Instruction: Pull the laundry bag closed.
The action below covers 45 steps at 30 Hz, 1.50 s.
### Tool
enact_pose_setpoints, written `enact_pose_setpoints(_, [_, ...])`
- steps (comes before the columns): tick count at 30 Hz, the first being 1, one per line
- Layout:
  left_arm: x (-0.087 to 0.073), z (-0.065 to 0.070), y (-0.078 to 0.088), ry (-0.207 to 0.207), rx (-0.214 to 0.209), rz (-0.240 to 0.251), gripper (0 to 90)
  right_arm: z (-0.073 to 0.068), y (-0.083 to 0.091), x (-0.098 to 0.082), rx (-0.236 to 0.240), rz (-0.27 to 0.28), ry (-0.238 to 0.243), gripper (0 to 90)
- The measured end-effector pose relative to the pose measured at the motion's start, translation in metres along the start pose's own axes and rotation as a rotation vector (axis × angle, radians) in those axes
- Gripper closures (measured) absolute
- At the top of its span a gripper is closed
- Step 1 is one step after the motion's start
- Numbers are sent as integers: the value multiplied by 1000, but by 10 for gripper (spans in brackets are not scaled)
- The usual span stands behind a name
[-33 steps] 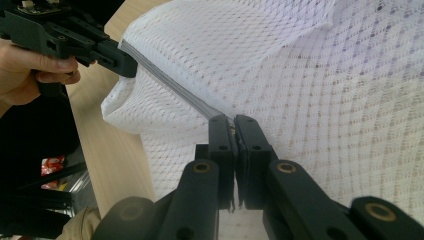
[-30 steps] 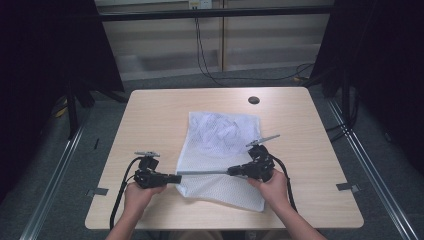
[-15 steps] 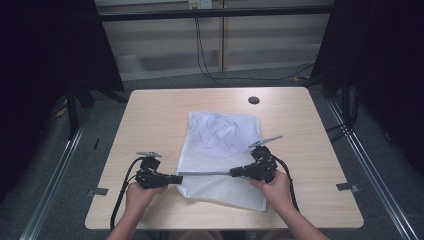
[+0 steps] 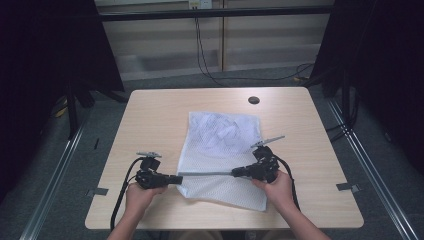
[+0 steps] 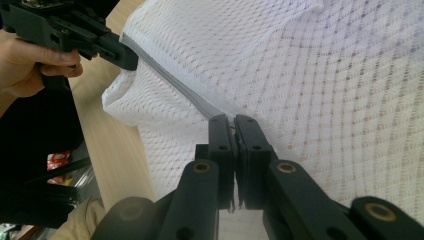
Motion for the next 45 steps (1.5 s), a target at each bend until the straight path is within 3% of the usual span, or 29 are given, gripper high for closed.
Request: enact_pose_setpoints(45, [1, -1, 1, 0, 3, 7, 887, 5, 12, -3, 3, 15, -16, 871])
Point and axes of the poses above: each handheld gripper's, and its own axes: y roughly backward along the jaws, x roughly out of its top, z roughly to its right, the point moved 5 cm from there along -y, roughly forward along the jaws, and after that the axes turned 11 degrees about y, right-handed, at the moved point
